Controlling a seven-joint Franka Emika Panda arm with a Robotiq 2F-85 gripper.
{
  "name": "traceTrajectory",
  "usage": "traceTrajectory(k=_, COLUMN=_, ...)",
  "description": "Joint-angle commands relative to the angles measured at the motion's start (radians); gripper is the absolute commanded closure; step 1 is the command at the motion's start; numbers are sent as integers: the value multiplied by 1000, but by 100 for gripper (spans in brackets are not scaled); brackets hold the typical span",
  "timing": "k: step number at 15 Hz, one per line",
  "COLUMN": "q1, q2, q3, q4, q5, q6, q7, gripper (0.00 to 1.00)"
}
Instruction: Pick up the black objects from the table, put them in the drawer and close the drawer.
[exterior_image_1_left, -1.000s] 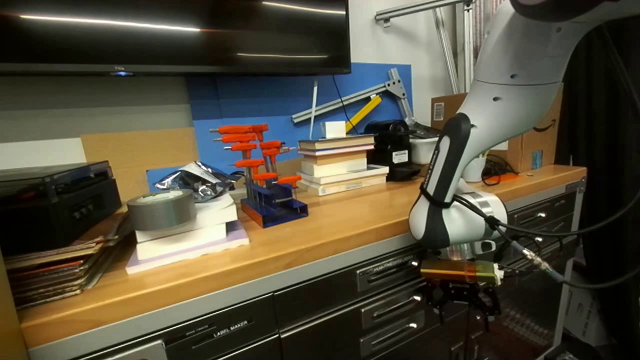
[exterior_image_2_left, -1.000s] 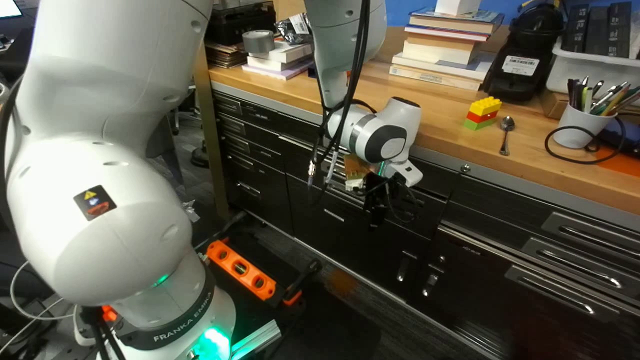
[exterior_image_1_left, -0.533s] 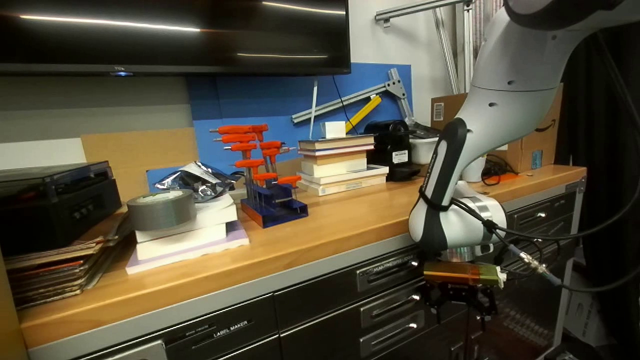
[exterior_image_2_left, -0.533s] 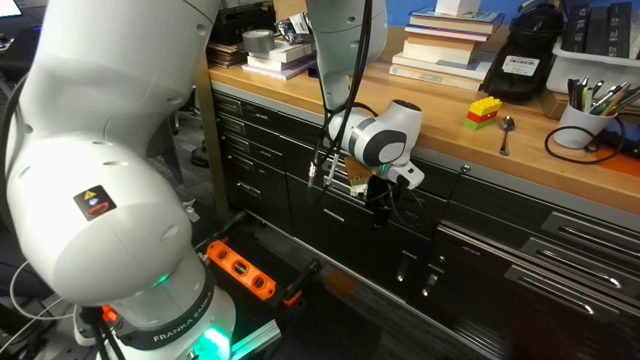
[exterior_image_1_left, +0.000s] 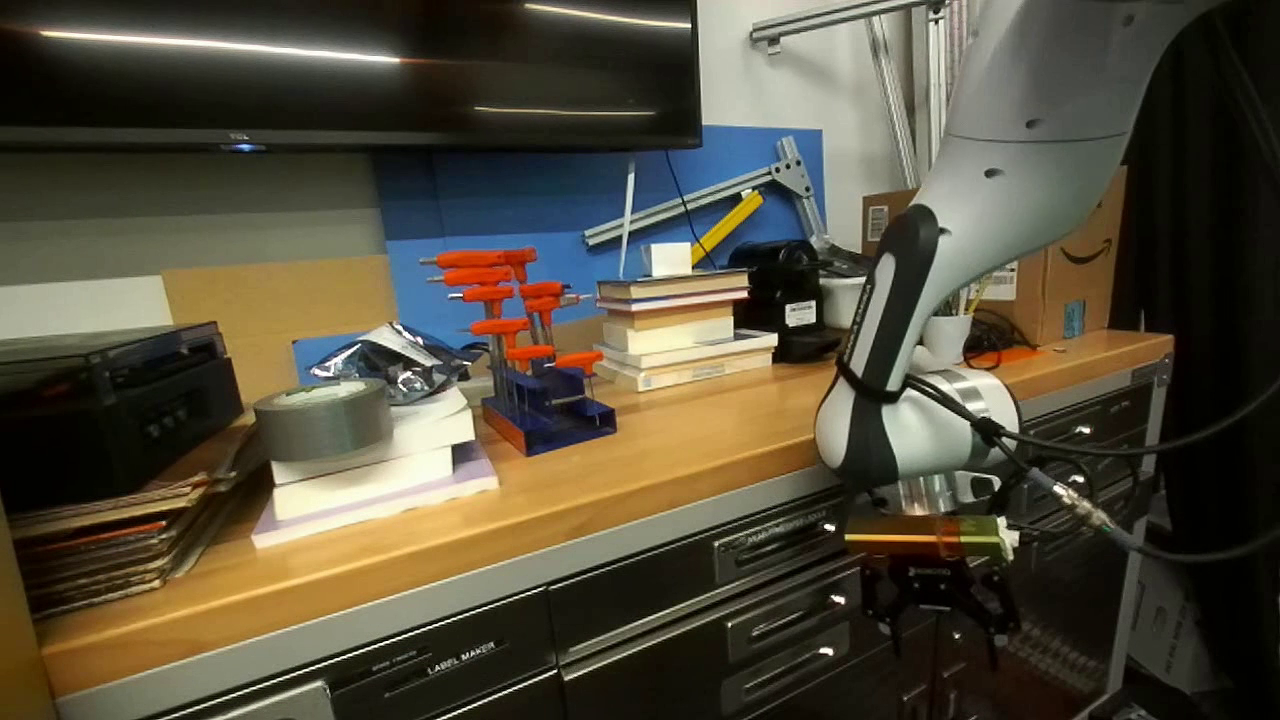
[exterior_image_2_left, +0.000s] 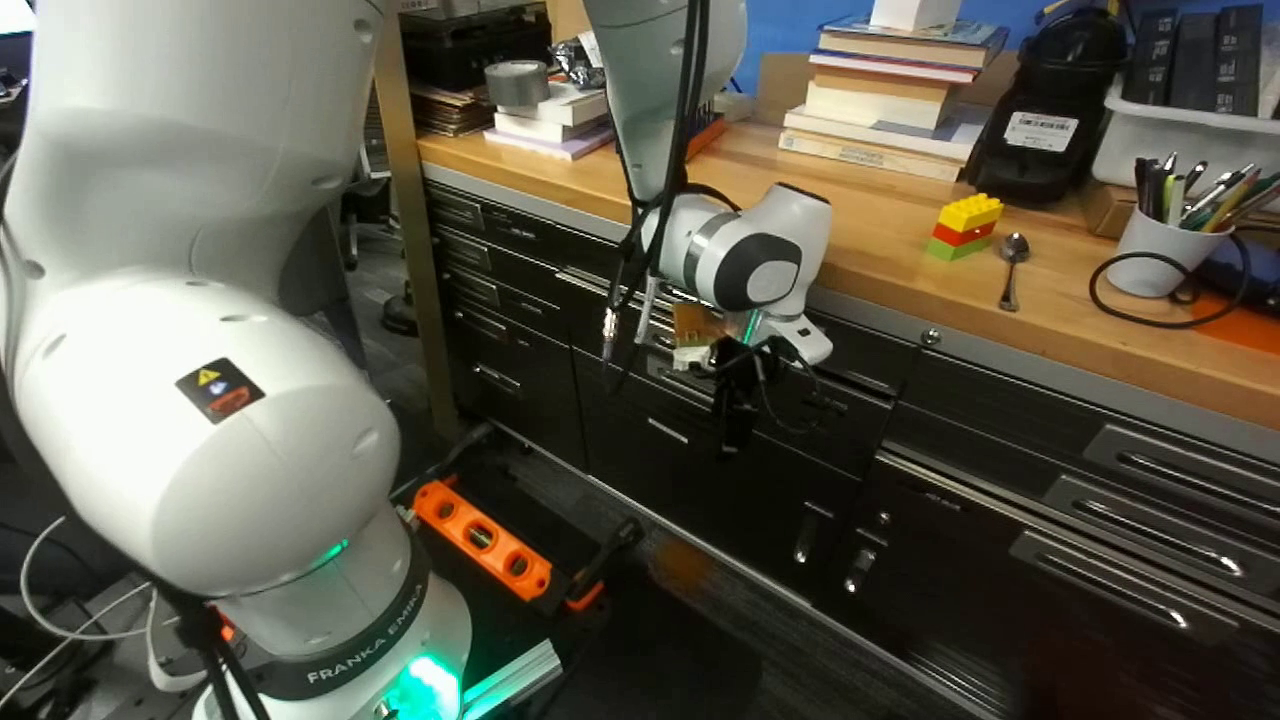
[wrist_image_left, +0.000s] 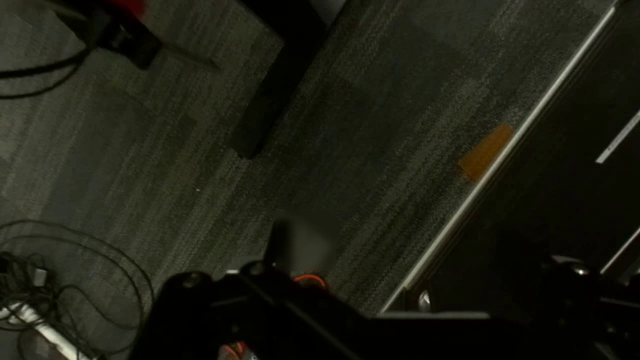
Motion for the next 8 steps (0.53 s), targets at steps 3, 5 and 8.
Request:
traceTrajectory(k=3, q1=92, q2=-308, q3=-42, q4=-163, q5=-154, q6=-213, q7=144, gripper=0)
traceTrajectory(k=5, q1=88, q2=-406, q3=-19, q4=-170, q5=-246, q6=-303, q7=142, gripper=0)
traceTrajectory(k=8, q1=58, q2=-561, q3=44, q4=-161, q5=-358, q6=-427, q7=54, gripper=0)
